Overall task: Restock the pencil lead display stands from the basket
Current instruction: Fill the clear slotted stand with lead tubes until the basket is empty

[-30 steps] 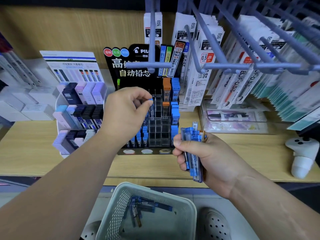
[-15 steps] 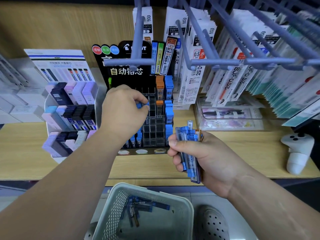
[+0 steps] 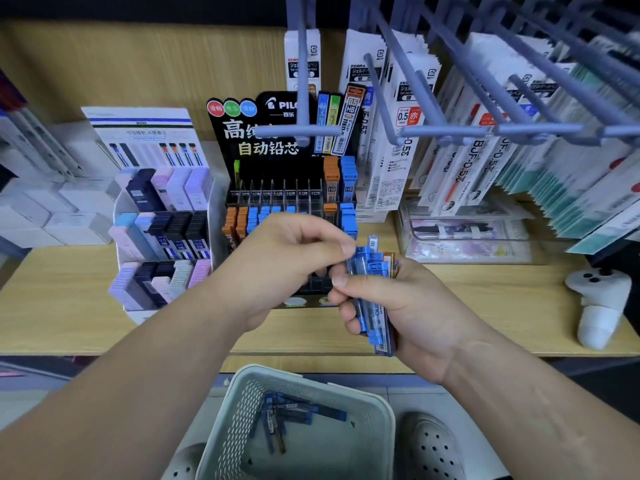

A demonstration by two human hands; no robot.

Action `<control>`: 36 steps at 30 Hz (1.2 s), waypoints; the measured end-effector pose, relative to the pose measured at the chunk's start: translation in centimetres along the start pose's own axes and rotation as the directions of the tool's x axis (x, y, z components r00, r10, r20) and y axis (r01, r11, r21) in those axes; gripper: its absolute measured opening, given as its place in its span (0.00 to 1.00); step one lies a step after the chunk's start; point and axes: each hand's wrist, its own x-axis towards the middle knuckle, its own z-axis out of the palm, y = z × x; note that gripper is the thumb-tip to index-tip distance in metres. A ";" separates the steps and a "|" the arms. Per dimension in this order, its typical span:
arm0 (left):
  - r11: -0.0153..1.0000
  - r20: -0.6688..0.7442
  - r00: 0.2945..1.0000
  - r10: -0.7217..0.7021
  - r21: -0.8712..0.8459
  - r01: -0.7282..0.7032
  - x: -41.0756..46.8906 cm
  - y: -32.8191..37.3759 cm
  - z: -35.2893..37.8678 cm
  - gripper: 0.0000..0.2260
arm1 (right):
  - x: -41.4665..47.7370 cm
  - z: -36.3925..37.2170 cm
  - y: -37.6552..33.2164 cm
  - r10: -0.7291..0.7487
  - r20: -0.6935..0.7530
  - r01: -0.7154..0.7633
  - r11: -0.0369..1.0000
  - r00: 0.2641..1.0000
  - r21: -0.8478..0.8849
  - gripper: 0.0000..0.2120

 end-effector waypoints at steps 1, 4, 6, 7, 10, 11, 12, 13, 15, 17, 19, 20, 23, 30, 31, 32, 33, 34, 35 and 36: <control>0.999 -0.006 1.000 -0.019 -0.033 0.019 -0.2 -0.2 -0.1 0.03 | 0.0 0.1 0.0 -0.003 0.004 0.003 1.000 1.000 -0.006 0.01; 0.994 -0.016 0.996 -0.083 -0.077 0.082 -0.7 -0.7 -0.5 0.04 | 0.0 0.6 0.3 -0.001 0.017 0.001 1.000 1.000 -0.021 0.02; 0.989 -0.008 0.994 -0.106 -0.105 0.105 -1.1 -0.9 -0.8 0.04 | -0.1 0.8 0.4 0.001 0.025 0.000 1.000 1.000 -0.032 0.01; 0.987 -0.008 0.994 -0.109 -0.119 0.107 -1.3 -1.0 -0.9 0.04 | -0.1 1.0 0.4 0.001 0.026 0.000 1.000 1.000 -0.031 0.01; 0.976 -0.011 0.994 -0.112 -0.189 0.108 -1.8 -1.0 -1.3 0.01 | -0.2 1.3 0.4 0.005 0.019 -0.004 1.000 1.000 -0.012 0.03; 0.967 -0.026 0.993 -0.119 -0.229 0.110 -1.8 -1.0 -1.5 0.01 | -0.3 1.4 0.4 0.007 0.011 -0.007 1.000 1.000 -0.008 0.04; 0.954 -0.053 0.990 -0.129 -0.279 0.109 -1.9 -0.9 -1.8 0.01 | -0.3 1.5 0.4 0.009 -0.002 -0.009 1.000 1.000 -0.005 0.04; 0.939 -0.089 0.986 -0.139 -0.329 0.102 -1.9 -0.9 -2.0 0.01 | -0.3 1.6 0.4 0.009 -0.015 -0.009 1.000 1.000 0.000 0.05; 0.919 -0.164 0.976 -0.140 -0.388 0.066 -2.0 -0.8 -2.5 0.03 | -0.1 1.7 0.5 0.002 -0.040 -0.001 1.000 0.999 0.018 0.04; 0.919 -0.217 0.968 -0.128 -0.394 0.033 -2.0 -0.8 -2.9 0.03 | 0.0 1.8 0.6 -0.016 -0.065 0.018 0.999 0.998 0.039 0.02; 0.935 -0.254 0.961 -0.107 -0.355 0.010 -2.0 -1.0 -3.1 0.03 | 0.2 1.8 0.6 -0.033 -0.097 0.039 0.997 0.995 0.066 0.02; 0.950 -0.258 0.962 -0.086 -0.311 0.002 -2.0 -1.0 -3.2 0.06 | 0.3 1.8 0.6 -0.043 -0.118 0.052 0.996 0.992 0.079 0.02; 0.996 -0.142 0.990 -0.014 -0.087 0.002 -2.3 -0.9 -3.7 0.14 | 0.5 1.7 0.6 -0.070 -0.174 0.089 0.991 0.982 0.104 0.01; 0.994 0.126 0.992 0.020 0.109 -0.034 -2.7 -1.4 -2.5 0.24 | 1.0 1.6 0.9 -0.084 -0.173 0.096 0.993 0.981 0.063 0.01; 0.993 0.118 0.993 0.023 0.110 -0.036 -2.6 -1.4 -2.4 0.23 | 1.1 1.6 0.9 -0.082 -0.175 0.093 0.994 0.981 0.060 0.02; 0.994 0.113 0.993 0.022 0.108 -0.034 -2.5 -1.4 -2.3 0.23 | 1.2 1.5 1.0 -0.077 -0.175 0.089 0.994 0.982 0.060 0.02; 0.994 0.112 0.994 0.018 0.108 -0.031 -2.4 -1.4 -2.3 0.23 | 1.2 1.5 1.0 -0.070 -0.168 0.081 0.995 0.983 0.057 0.02; 0.993 0.119 0.993 0.019 0.115 -0.033 -2.3 -1.4 -2.2 0.24 | 1.3 1.5 1.0 -0.061 -0.156 0.069 0.996 0.986 0.052 0.02; 0.991 0.131 0.991 0.024 0.131 -0.041 -2.3 -1.4 -2.2 0.25 | 1.3 1.5 1.0 -0.049 -0.142 0.056 0.997 0.989 0.046 0.03; 0.988 0.143 0.989 0.032 0.148 -0.054 -2.2 -1.4 -2.1 0.25 | 1.3 1.4 1.0 -0.039 -0.131 0.045 0.998 0.991 0.040 0.03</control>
